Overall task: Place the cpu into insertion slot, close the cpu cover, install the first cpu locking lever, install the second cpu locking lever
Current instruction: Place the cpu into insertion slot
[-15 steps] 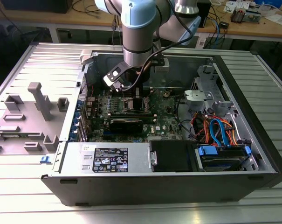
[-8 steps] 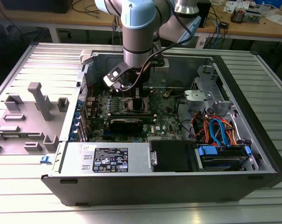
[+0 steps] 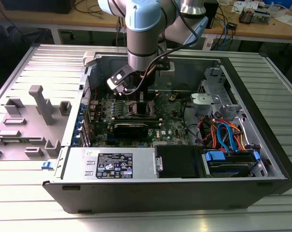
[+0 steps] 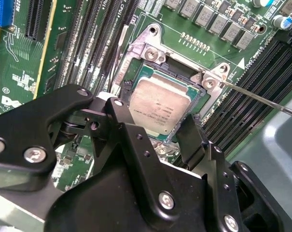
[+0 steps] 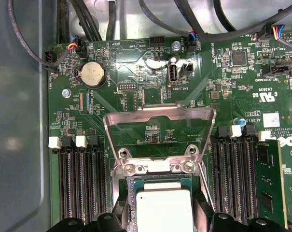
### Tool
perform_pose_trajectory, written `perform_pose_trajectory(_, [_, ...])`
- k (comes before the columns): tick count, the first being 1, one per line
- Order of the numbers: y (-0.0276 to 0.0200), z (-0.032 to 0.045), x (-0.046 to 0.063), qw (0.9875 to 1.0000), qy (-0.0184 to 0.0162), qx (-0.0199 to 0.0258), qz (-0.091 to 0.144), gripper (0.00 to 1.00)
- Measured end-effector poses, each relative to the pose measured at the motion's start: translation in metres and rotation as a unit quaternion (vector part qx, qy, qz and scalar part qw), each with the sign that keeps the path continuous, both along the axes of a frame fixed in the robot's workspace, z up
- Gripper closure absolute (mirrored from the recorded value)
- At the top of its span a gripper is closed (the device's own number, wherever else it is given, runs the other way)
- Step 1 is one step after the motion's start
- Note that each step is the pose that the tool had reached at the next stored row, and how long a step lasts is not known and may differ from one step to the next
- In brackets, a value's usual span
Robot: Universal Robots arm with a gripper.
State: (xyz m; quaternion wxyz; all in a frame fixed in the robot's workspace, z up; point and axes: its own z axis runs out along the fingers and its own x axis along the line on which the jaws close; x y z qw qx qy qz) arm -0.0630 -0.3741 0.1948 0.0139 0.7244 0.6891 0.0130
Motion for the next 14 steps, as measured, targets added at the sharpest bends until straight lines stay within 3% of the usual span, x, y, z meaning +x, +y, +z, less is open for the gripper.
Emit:
perform_pose_trajectory(6, [0.0042,0.0002,-0.0011,1.0000,0.0002,-0.0004,-0.002,0.38])
perform_pose_trajectory(14, [0.0044,0.0008,-0.0009,1.0000,-0.0002,-0.0012,-0.002,0.38])
